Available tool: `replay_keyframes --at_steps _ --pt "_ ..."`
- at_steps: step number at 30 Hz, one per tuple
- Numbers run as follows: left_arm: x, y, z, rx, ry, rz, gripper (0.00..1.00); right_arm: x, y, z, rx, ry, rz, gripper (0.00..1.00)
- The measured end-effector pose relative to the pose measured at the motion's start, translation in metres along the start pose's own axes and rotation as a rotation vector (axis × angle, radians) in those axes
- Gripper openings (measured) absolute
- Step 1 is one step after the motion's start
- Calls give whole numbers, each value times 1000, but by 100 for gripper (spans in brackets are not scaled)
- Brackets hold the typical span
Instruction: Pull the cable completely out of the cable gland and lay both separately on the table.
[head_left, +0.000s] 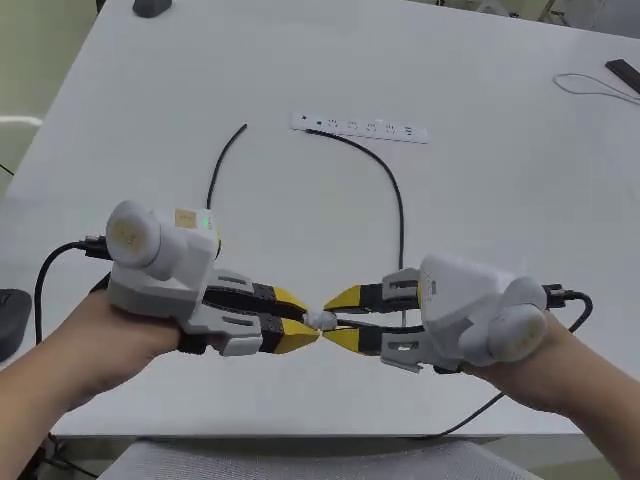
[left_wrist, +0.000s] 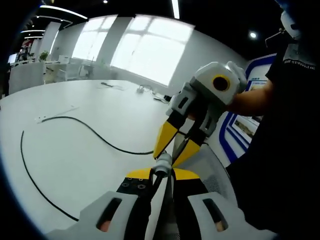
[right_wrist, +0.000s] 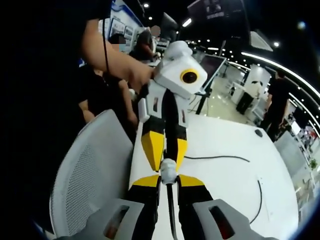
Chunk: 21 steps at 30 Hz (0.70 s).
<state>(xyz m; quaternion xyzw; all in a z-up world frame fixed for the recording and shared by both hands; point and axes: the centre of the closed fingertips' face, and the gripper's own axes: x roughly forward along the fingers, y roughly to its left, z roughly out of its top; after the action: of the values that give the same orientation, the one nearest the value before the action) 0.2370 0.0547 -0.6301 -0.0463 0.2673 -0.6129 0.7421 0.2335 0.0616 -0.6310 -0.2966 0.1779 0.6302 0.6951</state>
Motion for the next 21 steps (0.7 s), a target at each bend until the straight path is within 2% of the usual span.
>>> replay_keyframes --at_steps 4,11,12,14,16,18,21 --pt "-1 0 2 22 -6 1 15 -2 -3 3 37 -17 -10 10" --pt "-4 1 2 83 -8 17 15 -9 -9 1 115 -7 -52 16" --pt "-4 1 4 104 -14 22 15 -11 -9 -1 143 -2 -67 17" --pt "-5 1 6 136 -18 31 15 -14 -10 -9 219 41 -94 18" --pt "-5 1 7 145 -18 31 15 -16 -15 -12 184 51 -135 17" --pt "-6 2 10 168 -24 37 15 -17 -16 -18 206 69 -167 14" --pt "-7 3 14 170 -29 42 15 -18 -18 -15 210 57 -216 13"
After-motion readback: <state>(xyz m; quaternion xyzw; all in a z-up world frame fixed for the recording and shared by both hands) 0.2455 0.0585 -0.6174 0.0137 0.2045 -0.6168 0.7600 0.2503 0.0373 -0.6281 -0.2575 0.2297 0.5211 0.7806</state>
